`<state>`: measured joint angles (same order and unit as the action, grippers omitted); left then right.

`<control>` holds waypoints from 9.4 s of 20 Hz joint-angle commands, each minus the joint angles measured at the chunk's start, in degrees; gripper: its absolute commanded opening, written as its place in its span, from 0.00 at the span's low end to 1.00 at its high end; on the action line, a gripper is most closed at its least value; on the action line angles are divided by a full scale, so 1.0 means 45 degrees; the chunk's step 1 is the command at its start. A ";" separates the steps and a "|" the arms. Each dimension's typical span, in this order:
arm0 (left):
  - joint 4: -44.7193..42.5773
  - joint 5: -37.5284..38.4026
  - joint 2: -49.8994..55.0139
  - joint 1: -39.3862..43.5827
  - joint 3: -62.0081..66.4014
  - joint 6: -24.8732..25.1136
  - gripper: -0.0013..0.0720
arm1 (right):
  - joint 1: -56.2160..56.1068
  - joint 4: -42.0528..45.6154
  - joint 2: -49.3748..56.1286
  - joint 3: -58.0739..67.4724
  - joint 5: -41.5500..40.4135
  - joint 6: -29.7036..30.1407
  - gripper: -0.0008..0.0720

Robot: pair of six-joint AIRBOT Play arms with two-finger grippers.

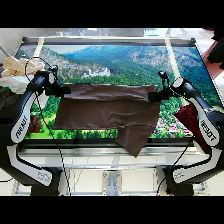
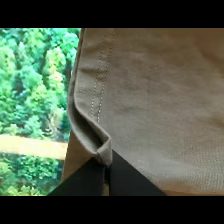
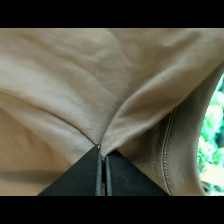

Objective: Fold the shirts.

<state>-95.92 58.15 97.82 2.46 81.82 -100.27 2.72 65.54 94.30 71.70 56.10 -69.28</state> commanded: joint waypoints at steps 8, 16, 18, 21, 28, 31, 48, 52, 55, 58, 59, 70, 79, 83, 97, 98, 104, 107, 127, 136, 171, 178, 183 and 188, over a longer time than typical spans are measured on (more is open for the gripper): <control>-0.0466 0.0452 -0.2477 0.0005 0.1001 0.0831 0.96 | 0.0549 0.0641 -0.2652 0.0631 0.2822 -0.0330 0.52; -0.0214 0.0597 -0.8650 0.0010 -0.5173 0.0495 0.96 | 0.2181 -0.0481 -0.7815 -0.6679 0.3657 -0.0680 0.54; 0.0034 0.0568 -0.9908 0.0010 -0.6849 0.0253 0.96 | 0.2176 -0.1953 -0.8568 -0.9238 0.3220 -0.0704 0.54; 0.0525 0.0758 -1.1006 0.0010 -0.7456 0.0039 0.96 | 0.2176 -0.3565 -0.8791 -1.1511 0.2880 -0.0476 0.55; 0.1127 0.0622 -1.1516 0.0010 -0.7451 0.0039 0.96 | 0.2152 -0.4886 -0.8786 -1.2614 0.0442 -0.0209 0.72; 0.1141 0.0612 -1.1516 0.0010 -0.7451 0.0039 0.96 | 0.2152 -0.5527 -0.8777 -1.2614 -0.0019 -0.0214 0.71; 0.1326 0.0622 -1.1516 0.0010 -0.7451 0.0039 0.96 | 0.2152 -0.7587 -0.8490 -1.3663 -0.0282 0.1054 0.08; 0.1307 0.0097 -1.1531 0.0010 -0.7451 0.0034 0.96 | 0.2152 -0.8126 -0.8514 -1.3658 -0.0262 0.1783 0.05; -0.0369 -0.0544 -1.1555 0.0000 -0.7621 -0.2492 0.96 | 0.2152 -0.9126 -0.8592 -1.3653 -0.0151 0.2200 0.05; -0.1355 -0.0185 -1.1555 -0.0491 -0.9156 -0.6232 0.88 | 0.2157 -0.9292 -0.8621 -1.3658 0.0248 0.2628 0.05; -0.1001 -0.0175 -1.1555 -0.0908 -0.9865 -0.6761 0.88 | 0.2152 -0.9340 -0.8621 -1.3658 0.0423 0.2783 0.05; 0.6339 -0.3118 -1.1249 -0.4619 -1.3687 -0.4537 0.88 | 0.2157 -0.9768 -0.8621 -1.3658 0.0816 0.3177 0.05; 0.8116 -0.4595 -0.9680 -0.4658 -1.3716 -0.3094 0.71 | 0.2157 -1.0341 -0.8621 -1.3658 0.1141 0.3191 0.05; 0.8466 -0.4775 -0.8976 -0.4653 -1.3712 -0.2744 0.52 | 0.2152 -1.0865 -0.8621 -1.3658 0.1141 0.3415 0.05; 0.7043 -0.1282 -1.3100 -0.4677 -1.1978 0.0170 0.04 | 0.2181 -0.8748 -1.1846 -1.1759 0.3672 0.0083 0.05; 0.6509 -0.1005 -1.3789 -0.4677 -1.1978 -0.0345 0.04 | 0.2181 -0.8024 -1.2279 -1.1463 0.3740 -0.0597 0.05; 0.6207 0.0092 -1.7316 -0.4677 -1.1234 -0.0874 0.03 | 0.2181 -0.4435 -1.4508 -0.9884 0.4935 -0.3517 0.05; 0.6271 -0.0097 -1.6980 -0.4673 -1.0768 -0.0423 0.03 | 0.2176 -0.4459 -1.4450 -0.9403 0.3949 -0.3623 0.05; 0.3745 -0.5110 -0.5785 -0.1783 -0.6980 -0.0602 0.03 | 0.0393 -0.5513 -0.1472 -0.1511 -0.2259 0.0301 0.05; 0.3623 -0.6441 -0.5469 -0.1438 -0.6970 -0.1049 0.06 | 0.0393 -0.5430 0.0758 -0.1117 -0.3206 0.0374 0.05; 0.9321 -0.8174 -0.5756 0.3682 -0.3094 0.9160 0.82 | 0.1894 -0.5921 0.3925 0.1802 0.3701 0.2113 0.92; 0.9321 -0.7174 -0.5183 0.3682 -0.3094 0.9058 0.03 | 0.1054 -0.6217 0.3920 0.1812 0.3254 0.2040 0.06; 0.9330 -0.4828 -0.3337 0.3696 -0.3094 0.5693 0.03 | 0.1064 -0.6271 0.3512 0.2642 0.3934 0.1914 0.05; 0.9408 -0.3852 -0.1175 0.4556 -0.3084 0.5183 0.03 | 0.1001 -0.5969 0.2074 0.3832 0.5124 0.0704 0.05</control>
<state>-53.87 37.50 87.68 20.99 67.88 -74.08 7.49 37.91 106.83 86.06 75.48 -62.85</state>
